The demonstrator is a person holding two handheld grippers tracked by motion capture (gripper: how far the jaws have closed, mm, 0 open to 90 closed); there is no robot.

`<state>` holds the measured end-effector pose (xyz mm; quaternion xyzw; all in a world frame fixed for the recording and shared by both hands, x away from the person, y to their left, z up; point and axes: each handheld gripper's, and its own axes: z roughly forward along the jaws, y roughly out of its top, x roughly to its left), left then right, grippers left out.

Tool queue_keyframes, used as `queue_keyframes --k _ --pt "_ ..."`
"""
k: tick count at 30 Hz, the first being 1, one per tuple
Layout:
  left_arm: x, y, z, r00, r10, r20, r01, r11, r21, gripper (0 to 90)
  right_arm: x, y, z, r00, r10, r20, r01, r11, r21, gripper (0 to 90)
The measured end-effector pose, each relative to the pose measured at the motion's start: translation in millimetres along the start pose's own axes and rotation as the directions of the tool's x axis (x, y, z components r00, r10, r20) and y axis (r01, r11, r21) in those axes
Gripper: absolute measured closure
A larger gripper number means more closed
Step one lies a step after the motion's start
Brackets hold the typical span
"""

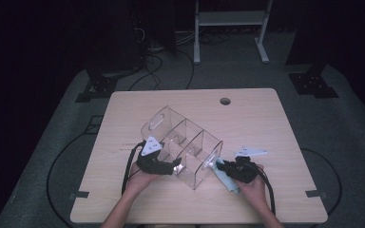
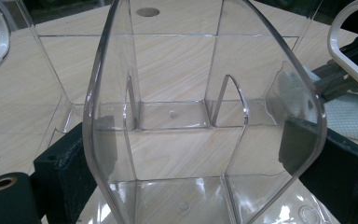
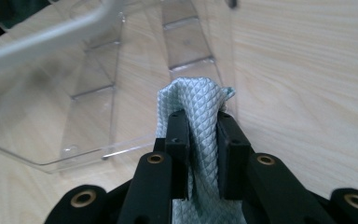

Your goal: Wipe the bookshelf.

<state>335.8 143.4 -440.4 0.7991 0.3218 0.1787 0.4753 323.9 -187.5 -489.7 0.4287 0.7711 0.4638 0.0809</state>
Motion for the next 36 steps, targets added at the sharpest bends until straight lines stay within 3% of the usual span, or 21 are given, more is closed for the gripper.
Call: queue_keyframes --k 4,7,8,10,11,14,16,19,20,21,22,25,27,28,30,34,36 --pt "0.1 0.3 0.5 0.9999 -0.005 -0.011 0.005 1.0 -0.003 7.5 7.3 -0.9 1.5 0.9999 -0.016 -0.003 0.016 1.0 0.008 77.1" --pt "1.1 0.1 0.1 0.9998 -0.006 -0.02 0.006 1.0 -0.005 7.8 29.0 -4.0 3.7 0.9932 -0.082 -0.083 0.084 0.996 0.032 76.9" --pt "2.7 -0.5 -0.9 0.9999 -0.003 -0.016 0.003 1.0 -0.003 8.0 31.5 -4.1 4.0 0.9919 -0.091 -0.088 0.094 0.995 0.035 77.0" --pt "3.1 -0.6 -1.0 0.9999 -0.004 -0.015 0.004 1.0 0.0 8.2 27.4 -2.5 4.0 0.9919 -0.091 -0.088 0.094 0.995 0.033 77.0" --pt "3.1 -0.6 -1.0 0.9999 -0.004 -0.015 0.004 1.0 0.0 8.2 22.8 -1.4 3.7 0.9943 -0.084 -0.066 0.086 0.996 0.027 76.9" --pt "2.3 -0.3 0.0 0.9998 -0.004 -0.018 0.004 1.0 -0.007 8.1 3.2 0.2 4.7 0.9998 -0.017 0.006 0.017 1.0 0.013 77.2" --pt "2.0 -0.2 0.4 0.9998 -0.005 -0.02 0.005 0.9999 -0.009 8.0 -1.0 -1.3 6.5 1.0 0.001 0.009 -0.001 1.0 0.017 77.1" --pt "1.9 -0.2 0.9 0.9997 -0.008 -0.025 0.008 0.9999 -0.012 7.9 6.9 -2.1 7.6 0.9999 -0.014 -0.003 0.014 1.0 0.027 77.1" --pt "2.0 0.0 1.2 0.9995 -0.009 -0.029 0.009 0.9999 -0.012 8.0 19.1 -3.9 7.8 0.9981 -0.044 -0.044 0.045 0.998 0.041 77.0" --pt "2.0 0.0 1.2 0.9995 -0.009 -0.029 0.009 0.9999 -0.012 8.0 19.1 -3.9 7.8 0.9981 -0.044 -0.044 0.045 0.998 0.041 77.0" --pt "2.3 0.0 0.9 0.9995 -0.007 -0.03 0.007 0.9999 -0.01 8.0 31.4 -6.1 7.8 0.9924 -0.08 -0.093 0.084 0.995 0.047 77.0" --pt "2.7 -0.7 0.6 0.9996 -0.01 -0.028 0.009 0.9999 -0.011 8.0 35.6 -6.1 7.5 0.991 -0.102 -0.087 0.106 0.993 0.046 77.2" --pt "2.6 -1.1 0.7 0.9995 -0.013 -0.029 0.013 0.9998 -0.013 8.1 27.3 -4.7 7.5 0.9947 -0.074 -0.071 0.076 0.996 0.038 77.3" --pt "2.5 -0.7 0.9 0.9995 -0.012 -0.03 0.012 0.9999 -0.012 8.1 17.6 -3.5 7.9 0.9984 -0.046 -0.031 0.048 0.998 0.033 77.3" --pt "2.2 -0.4 1.2 0.9994 -0.01 -0.032 0.01 0.9999 -0.013 8.0 9.3 -3.6 9.4 0.9998 -0.022 -0.004 0.022 0.999 0.028 77.2" --pt "2.1 -0.3 1.2 0.9993 -0.012 -0.035 0.011 0.9999 -0.013 8.0 14.4 -4.5 10.2 0.9995 -0.031 -0.005 0.031 0.999 0.03 77.2" --pt "2.7 -0.6 1.0 0.9994 -0.014 -0.033 0.013 0.9998 -0.015 7.9 29.1 -7.2 10.1 0.9964 -0.061 -0.059 0.064 0.997 0.042 77.1"
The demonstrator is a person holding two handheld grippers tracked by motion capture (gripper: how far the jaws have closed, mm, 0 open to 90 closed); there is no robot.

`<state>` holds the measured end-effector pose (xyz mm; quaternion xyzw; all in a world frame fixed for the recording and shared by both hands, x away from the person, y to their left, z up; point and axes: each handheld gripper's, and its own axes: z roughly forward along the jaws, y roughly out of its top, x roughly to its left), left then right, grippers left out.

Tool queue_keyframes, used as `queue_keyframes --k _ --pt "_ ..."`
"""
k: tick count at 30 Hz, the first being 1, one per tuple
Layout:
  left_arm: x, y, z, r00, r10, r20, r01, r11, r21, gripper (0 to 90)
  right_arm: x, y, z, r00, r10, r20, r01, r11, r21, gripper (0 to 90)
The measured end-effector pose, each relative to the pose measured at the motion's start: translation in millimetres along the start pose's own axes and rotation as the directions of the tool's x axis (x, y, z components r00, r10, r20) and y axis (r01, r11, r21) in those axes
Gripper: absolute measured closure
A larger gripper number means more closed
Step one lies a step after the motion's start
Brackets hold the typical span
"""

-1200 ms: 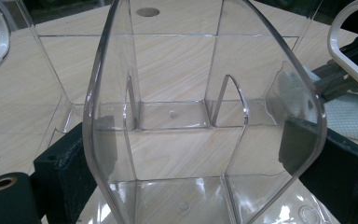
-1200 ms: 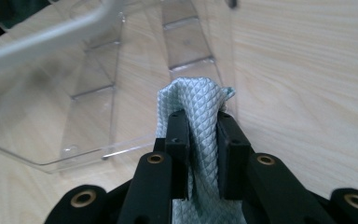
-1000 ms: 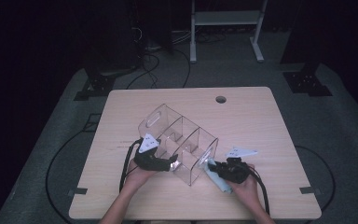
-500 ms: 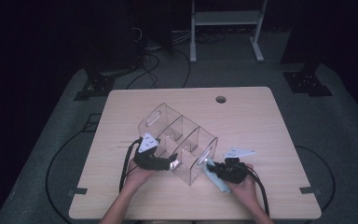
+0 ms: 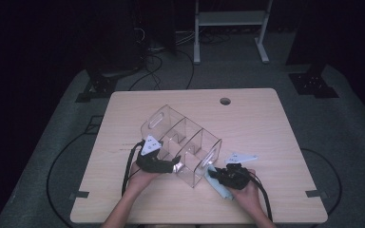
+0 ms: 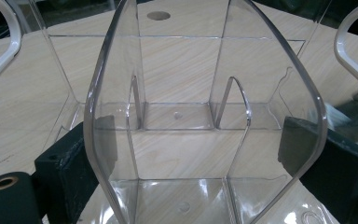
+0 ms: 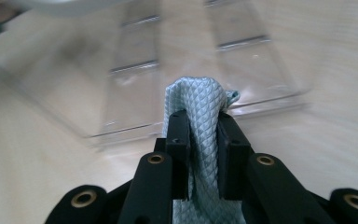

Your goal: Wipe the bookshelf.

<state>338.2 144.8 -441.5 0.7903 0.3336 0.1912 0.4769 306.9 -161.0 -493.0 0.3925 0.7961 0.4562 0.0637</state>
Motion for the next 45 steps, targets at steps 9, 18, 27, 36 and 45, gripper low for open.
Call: queue_keyframes --k 9,18,27,36,45 --pt "-0.1 -0.3 0.4 1.0 -0.006 -0.005 0.006 1.0 0.002 8.0 -15.9 3.8 -1.7 0.9995 0.03 0.001 -0.03 0.999 -0.02 76.9" --pt "3.5 -2.5 -1.3 0.9999 -0.011 0.003 0.011 0.9999 -0.009 7.9 8.9 3.1 0.6 0.9963 -0.031 -0.08 0.031 1.0 -0.001 76.7" --pt "3.1 -2.0 -0.4 0.9999 -0.013 -0.003 0.013 0.9998 -0.013 7.8 4.4 4.2 0.6 0.999 -0.011 -0.042 0.011 1.0 -0.005 77.2" --pt "3.3 -1.8 -0.6 0.9999 -0.013 -0.005 0.013 0.9999 -0.005 7.9 6.6 4.2 0.0 0.999 -0.019 -0.041 0.018 1.0 -0.01 77.1" --pt "4.4 -1.9 -1.1 0.9999 -0.012 -0.005 0.012 0.9999 -0.007 7.9 42.0 2.4 2.8 0.9868 -0.116 -0.113 0.119 0.993 0.017 77.2"
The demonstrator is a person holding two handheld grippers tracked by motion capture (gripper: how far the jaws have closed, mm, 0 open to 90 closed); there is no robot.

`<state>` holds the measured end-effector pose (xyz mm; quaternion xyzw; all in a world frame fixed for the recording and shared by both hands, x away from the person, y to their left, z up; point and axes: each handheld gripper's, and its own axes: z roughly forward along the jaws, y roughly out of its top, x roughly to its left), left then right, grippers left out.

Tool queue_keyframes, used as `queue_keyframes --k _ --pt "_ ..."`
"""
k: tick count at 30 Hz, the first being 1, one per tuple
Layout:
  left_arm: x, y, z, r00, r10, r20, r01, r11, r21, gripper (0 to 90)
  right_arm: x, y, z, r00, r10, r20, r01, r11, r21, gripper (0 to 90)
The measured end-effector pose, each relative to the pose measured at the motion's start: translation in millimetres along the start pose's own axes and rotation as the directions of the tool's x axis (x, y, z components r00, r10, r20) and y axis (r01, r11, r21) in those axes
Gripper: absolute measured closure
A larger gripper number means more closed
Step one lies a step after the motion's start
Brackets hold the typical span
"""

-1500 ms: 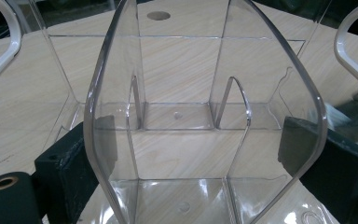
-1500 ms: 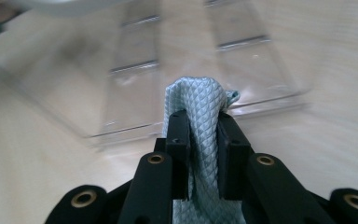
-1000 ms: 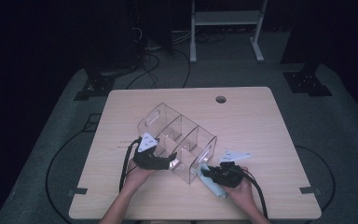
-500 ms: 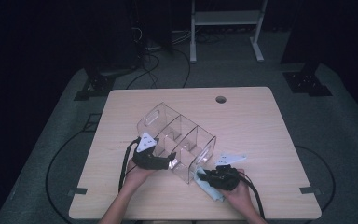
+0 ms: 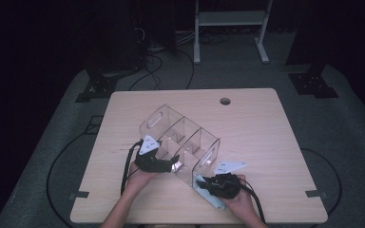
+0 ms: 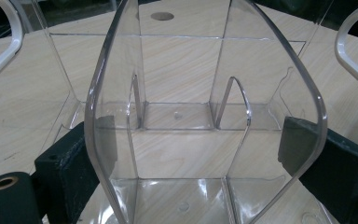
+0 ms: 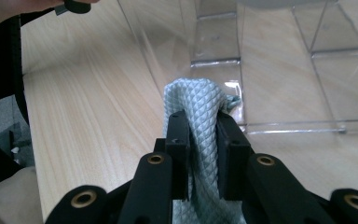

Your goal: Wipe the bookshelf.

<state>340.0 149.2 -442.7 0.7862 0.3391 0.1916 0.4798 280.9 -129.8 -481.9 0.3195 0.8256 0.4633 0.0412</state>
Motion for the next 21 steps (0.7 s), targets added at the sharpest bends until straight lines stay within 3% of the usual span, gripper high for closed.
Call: queue_keyframes --k 2,3,6,10,11,14,18,21 --pt "0.3 -0.3 -0.4 1.0 0.001 0.001 -0.001 1.0 0.003 8.0 -3.3 1.1 -2.2 0.9999 0.011 -0.004 -0.011 1.0 -0.011 77.1" --pt "-0.5 0.1 0.2 1.0 0.0 -0.001 0.0 1.0 0.001 8.0 -10.4 1.9 -6.9 0.999 0.041 0.018 -0.04 0.999 -0.033 77.1" --pt "-1.3 0.8 0.8 1.0 0.003 -0.002 -0.003 1.0 0.001 7.9 -14.1 2.1 -9.5 0.9979 0.055 0.035 -0.054 0.998 -0.041 77.1" --pt "-1.4 0.4 0.7 1.0 0.0 -0.003 0.0 1.0 -0.002 7.9 -2.0 -1.0 -1.3 0.9997 0.022 0.006 -0.022 1.0 -0.002 77.0" --pt "-0.9 0.1 0.2 1.0 -0.002 -0.003 0.002 1.0 -0.003 7.9 7.7 -1.3 2.8 0.9996 -0.006 -0.027 0.007 1.0 0.01 77.1" --pt "-0.7 -0.2 -0.3 1.0 -0.005 -0.002 0.005 1.0 -0.001 8.0 16.8 4.5 -2.9 0.9981 -0.045 -0.042 0.044 0.999 -0.025 77.2" --pt "-1.4 0.0 0.1 1.0 -0.003 -0.005 0.003 1.0 -0.003 8.0 14.9 8.5 -10.5 0.9974 -0.052 -0.051 0.048 0.997 -0.062 77.2" --pt "-1.5 0.2 0.1 1.0 -0.003 -0.005 0.003 1.0 0.0 8.0 11.4 0.6 -0.6 0.9987 -0.042 -0.03 0.042 0.999 -0.015 77.2"
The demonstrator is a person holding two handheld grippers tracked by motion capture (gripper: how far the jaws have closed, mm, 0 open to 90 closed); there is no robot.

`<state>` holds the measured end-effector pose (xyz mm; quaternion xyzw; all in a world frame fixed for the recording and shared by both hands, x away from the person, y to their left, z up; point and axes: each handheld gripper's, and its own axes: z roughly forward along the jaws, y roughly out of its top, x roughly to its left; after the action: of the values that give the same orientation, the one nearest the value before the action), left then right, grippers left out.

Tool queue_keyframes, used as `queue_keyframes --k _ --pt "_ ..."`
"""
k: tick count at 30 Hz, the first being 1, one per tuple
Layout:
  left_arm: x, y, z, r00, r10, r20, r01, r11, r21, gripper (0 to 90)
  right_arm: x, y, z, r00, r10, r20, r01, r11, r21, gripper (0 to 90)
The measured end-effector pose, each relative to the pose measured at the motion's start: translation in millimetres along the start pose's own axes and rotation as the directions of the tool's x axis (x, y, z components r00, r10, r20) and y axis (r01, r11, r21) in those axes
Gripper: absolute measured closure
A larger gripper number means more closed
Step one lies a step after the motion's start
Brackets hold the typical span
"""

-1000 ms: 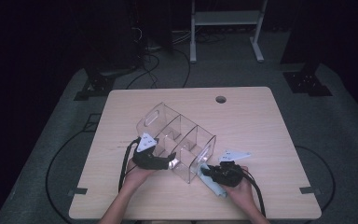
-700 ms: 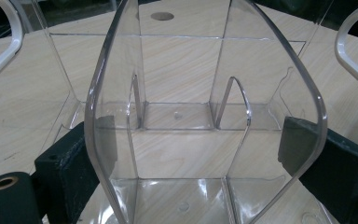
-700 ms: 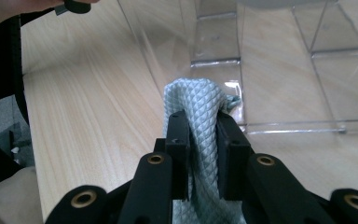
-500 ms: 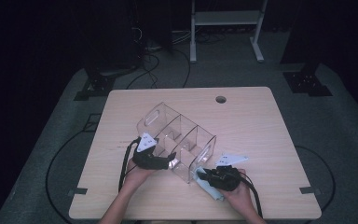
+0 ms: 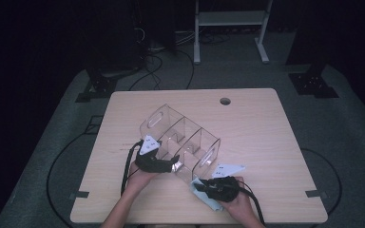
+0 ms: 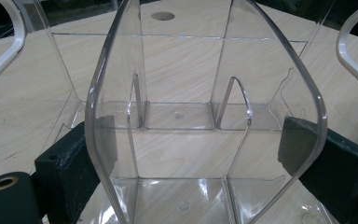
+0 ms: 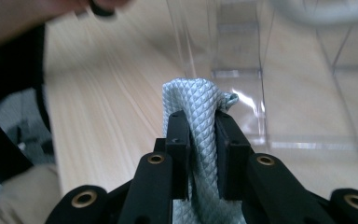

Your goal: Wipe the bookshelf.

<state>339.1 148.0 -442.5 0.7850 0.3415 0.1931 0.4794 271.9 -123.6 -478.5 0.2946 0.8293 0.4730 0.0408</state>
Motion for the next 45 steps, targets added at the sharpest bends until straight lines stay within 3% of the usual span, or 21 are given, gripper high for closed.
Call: queue_keyframes --k 3,7,8,11,16,17,20,22,25,26,29,35,41,45 --pt "0.2 -0.1 -0.1 1.0 0.001 0.001 -0.001 1.0 0.001 8.0 -1.3 -1.2 2.8 1.0 0.002 0.006 -0.002 1.0 0.022 77.2" --pt "0.4 -0.4 -0.1 1.0 0.001 0.003 -0.001 1.0 0.0 8.0 1.2 6.1 -7.7 0.9999 -0.006 0.011 0.007 1.0 -0.028 77.1" --pt "0.0 -0.2 0.2 1.0 0.001 0.006 -0.001 1.0 0.002 8.0 2.3 11.8 -16.5 0.9998 -0.013 0.012 0.014 0.997 -0.07 76.9" --pt "-0.2 0.2 0.6 1.0 0.006 0.008 -0.006 1.0 0.003 8.0 0.9 12.4 -19.2 0.9998 -0.01 0.015 0.011 0.997 -0.08 76.7" --pt "0.4 -0.1 0.2 0.9999 0.008 0.012 -0.008 1.0 0.006 8.0 -10.6 1.9 -7.7 0.999 0.036 0.025 -0.036 0.999 -0.017 76.9" --pt "0.4 -0.1 0.1 0.9999 0.008 0.014 -0.008 1.0 0.005 8.0 -8.4 4.2 -10.1 0.999 0.03 0.034 -0.03 0.999 -0.023 77.0" --pt "-0.1 -0.1 -0.3 0.9997 0.011 0.021 -0.011 0.9999 0.01 8.0 -0.9 18.4 -28.1 0.9996 0.005 0.028 -0.002 0.994 -0.113 76.9" --pt "-0.5 0.2 -0.8 0.9995 0.022 0.024 -0.022 0.9996 0.02 8.0 -0.8 22.4 -35.1 0.9996 -0.001 0.029 0.005 0.991 -0.136 76.8" --pt "-1.4 0.2 -0.3 0.9996 0.014 0.024 -0.014 0.9998 0.013 8.0 -4.5 17.2 -32.5 0.9994 0.015 0.031 -0.01 0.991 -0.13 76.8" --pt "-1.4 0.1 -0.5 0.9995 0.017 0.027 -0.017 0.9998 0.014 8.0 -9.9 9.4 -23.4 0.9986 0.032 0.043 -0.028 0.996 -0.079 76.8" --pt "-0.9 0.0 -1.0 0.9993 0.019 0.031 -0.019 0.9997 0.015 8.0 -10.1 8.6 -21.8 0.9984 0.041 0.039 -0.038 0.997 -0.073 76.9" --pt "-1.4 -0.4 -2.0 0.9985 0.025 0.048 -0.026 0.9995 0.016 8.0 12.0 27.1 -40.4 0.9996 -0.023 0.016 0.025 0.988 -0.152 76.8" --pt "-3.6 0.0 -1.3 0.9985 0.025 0.048 -0.026 0.9995 0.017 8.0 8.8 30.8 -48.7 0.9991 -0.005 0.043 0.013 0.985 -0.174 76.9" --pt "-2.6 -0.4 -2.2 0.9976 0.035 0.059 -0.036 0.9992 0.018 8.0 24.3 36.3 -47.4 0.9964 -0.063 0.057 0.072 0.985 -0.159 76.9"
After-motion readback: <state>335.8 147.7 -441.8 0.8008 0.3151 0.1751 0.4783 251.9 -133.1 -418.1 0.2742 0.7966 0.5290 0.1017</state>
